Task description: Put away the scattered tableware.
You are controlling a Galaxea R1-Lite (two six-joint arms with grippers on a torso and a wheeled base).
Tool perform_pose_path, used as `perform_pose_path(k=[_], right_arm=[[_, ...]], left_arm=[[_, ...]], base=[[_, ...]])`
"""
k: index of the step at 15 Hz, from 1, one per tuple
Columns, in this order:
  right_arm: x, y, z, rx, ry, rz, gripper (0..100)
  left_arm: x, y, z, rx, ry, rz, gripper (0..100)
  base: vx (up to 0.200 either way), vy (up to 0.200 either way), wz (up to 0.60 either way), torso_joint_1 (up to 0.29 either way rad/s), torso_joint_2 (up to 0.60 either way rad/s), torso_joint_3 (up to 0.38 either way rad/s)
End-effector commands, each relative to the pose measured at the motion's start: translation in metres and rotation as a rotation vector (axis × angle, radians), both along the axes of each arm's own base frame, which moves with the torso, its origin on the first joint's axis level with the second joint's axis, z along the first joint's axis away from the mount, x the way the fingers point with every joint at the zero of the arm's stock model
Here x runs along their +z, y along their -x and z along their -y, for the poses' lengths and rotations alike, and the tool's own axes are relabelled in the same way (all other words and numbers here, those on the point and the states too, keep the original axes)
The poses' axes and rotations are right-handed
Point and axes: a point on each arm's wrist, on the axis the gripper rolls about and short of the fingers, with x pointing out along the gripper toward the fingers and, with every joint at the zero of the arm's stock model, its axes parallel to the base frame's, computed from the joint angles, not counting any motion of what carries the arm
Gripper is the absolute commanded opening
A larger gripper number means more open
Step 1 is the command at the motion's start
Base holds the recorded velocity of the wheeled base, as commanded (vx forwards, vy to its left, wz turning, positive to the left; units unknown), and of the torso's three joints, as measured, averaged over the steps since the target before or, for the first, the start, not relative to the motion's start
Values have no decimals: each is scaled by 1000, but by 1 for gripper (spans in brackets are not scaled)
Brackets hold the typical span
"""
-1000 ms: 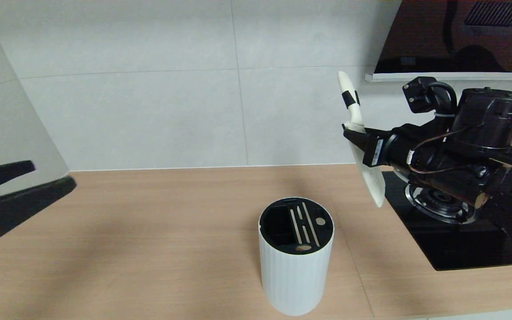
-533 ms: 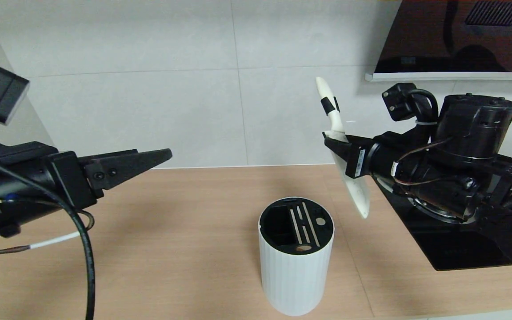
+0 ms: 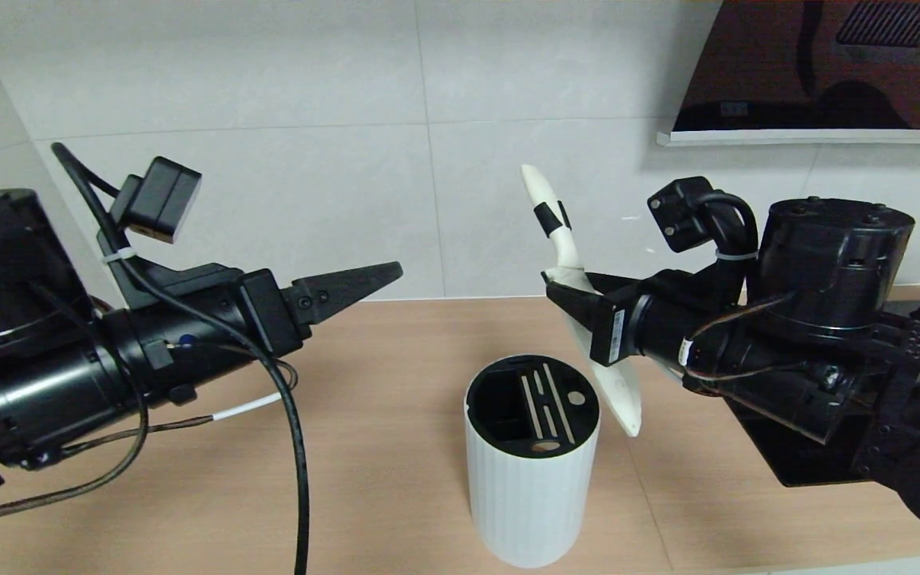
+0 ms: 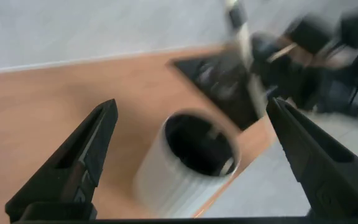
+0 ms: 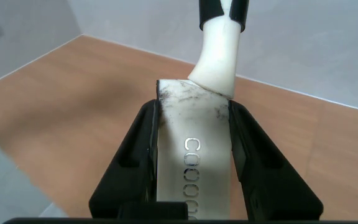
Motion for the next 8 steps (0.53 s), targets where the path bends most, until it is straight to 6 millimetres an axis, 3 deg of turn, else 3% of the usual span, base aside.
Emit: perform_pose_path(k=[1, 8], right_arm=[[2, 8, -2, 22, -5, 5, 0], [-2, 27, -17, 100, 11, -22, 0]], left_arm=[[-9, -4, 10, -31, 11, -51, 100], [-4, 10, 40, -169, 225, -132, 100]], base=[[0, 0, 0, 0, 0, 0], [0, 0, 0, 0, 0, 0]])
